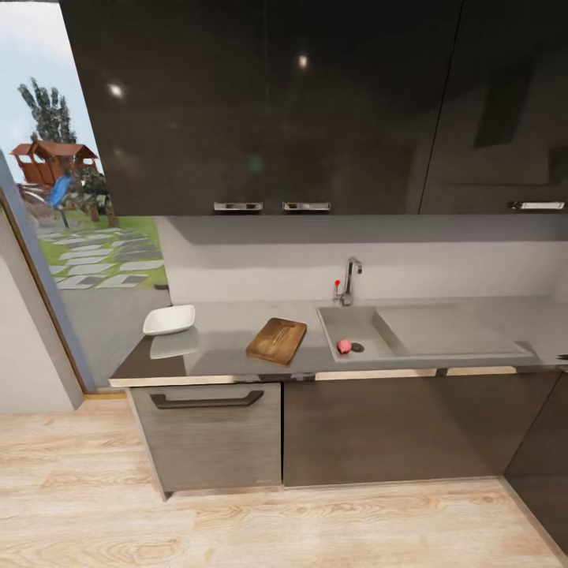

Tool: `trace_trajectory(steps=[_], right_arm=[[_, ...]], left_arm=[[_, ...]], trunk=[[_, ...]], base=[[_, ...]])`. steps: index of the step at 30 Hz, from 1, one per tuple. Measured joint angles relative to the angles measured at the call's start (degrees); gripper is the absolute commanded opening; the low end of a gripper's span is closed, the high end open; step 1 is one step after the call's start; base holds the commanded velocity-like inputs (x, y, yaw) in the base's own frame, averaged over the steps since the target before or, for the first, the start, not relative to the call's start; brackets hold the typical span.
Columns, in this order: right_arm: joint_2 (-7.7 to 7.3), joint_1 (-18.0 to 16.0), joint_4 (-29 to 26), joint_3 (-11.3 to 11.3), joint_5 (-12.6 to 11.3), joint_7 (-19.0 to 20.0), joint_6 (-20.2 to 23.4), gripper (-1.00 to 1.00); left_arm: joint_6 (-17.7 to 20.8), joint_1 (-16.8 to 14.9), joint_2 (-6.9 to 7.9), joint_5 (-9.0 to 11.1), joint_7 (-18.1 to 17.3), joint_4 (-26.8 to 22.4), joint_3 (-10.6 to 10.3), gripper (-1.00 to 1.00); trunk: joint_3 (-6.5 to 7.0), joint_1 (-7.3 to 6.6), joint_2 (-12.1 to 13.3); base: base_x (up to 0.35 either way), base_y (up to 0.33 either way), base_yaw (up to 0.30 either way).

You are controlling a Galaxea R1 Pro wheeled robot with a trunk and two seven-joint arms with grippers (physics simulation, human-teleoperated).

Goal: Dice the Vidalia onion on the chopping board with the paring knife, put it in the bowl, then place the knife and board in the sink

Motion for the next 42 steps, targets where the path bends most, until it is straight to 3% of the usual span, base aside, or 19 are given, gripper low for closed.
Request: trace_trajectory(steps=[10,42], right_arm=[[0.07,0.0,-0.1,0.4,0.2,0.2,-0.2,1.00],[-0.09,0.0,0.0,0.4,0.3,0.3,-0.2,1.00]], left_arm=[[0.1,0.0,0.00,0.0,0.0,-0.1,0.0,1.00],[0.1,0.0,0.00,0.0,0.0,-0.4,-0.1,1.00]], trunk=[[1.71,-2.18,3.9],[1.71,-2.19,4.0]], base=[[0.000,0.000,0.000],[0.000,0.000,0.000]])
